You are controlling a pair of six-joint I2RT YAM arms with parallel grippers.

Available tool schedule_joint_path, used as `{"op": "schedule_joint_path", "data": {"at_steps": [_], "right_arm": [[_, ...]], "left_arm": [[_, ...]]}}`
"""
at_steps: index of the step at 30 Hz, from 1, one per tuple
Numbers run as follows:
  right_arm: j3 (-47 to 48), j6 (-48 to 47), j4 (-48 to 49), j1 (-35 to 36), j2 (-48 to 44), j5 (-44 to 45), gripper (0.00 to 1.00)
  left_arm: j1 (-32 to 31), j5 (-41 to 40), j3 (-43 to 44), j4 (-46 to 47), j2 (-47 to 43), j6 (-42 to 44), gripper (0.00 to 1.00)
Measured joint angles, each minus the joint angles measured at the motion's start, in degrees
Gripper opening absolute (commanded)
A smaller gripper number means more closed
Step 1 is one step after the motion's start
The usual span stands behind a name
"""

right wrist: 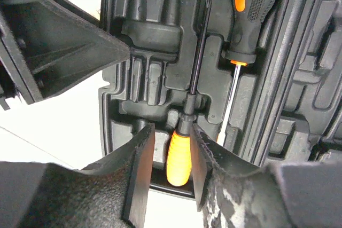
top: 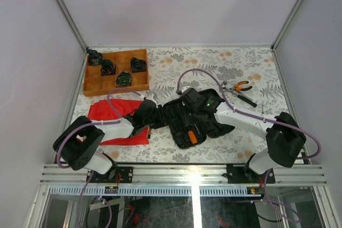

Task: Sort the tools into containers
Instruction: Adjust the screwdriver in the storage box.

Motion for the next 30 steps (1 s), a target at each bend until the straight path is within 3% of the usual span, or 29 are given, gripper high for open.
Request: {"op": "schedule_joint_path", "data": {"at_steps": [5,16,26,30], "right_arm": [[-0.5,0.6,0.0,0.0,0.8,-0.1,0.25],[-0.5,0.9,-0.1,0.0,7.2,0.0,0.24],[0.8,1.1,-1.7,0.0,9.2,-0.2,0.01],[2.8,0.9,-3.9,0.0,10.9,-0.3,0.0]], "left_arm": [[0.0,0.0,0.0,0.0,0.0,0.0,0.18],[0.0,-0.1,0.0,-0.5,-0.4,0.0,0.18],[0.0,-0.1,0.0,-0.5,-0.4,0.0,0.18],[0.0,-0.1,0.0,-0.5,-0.4,0.0,0.18]]}}
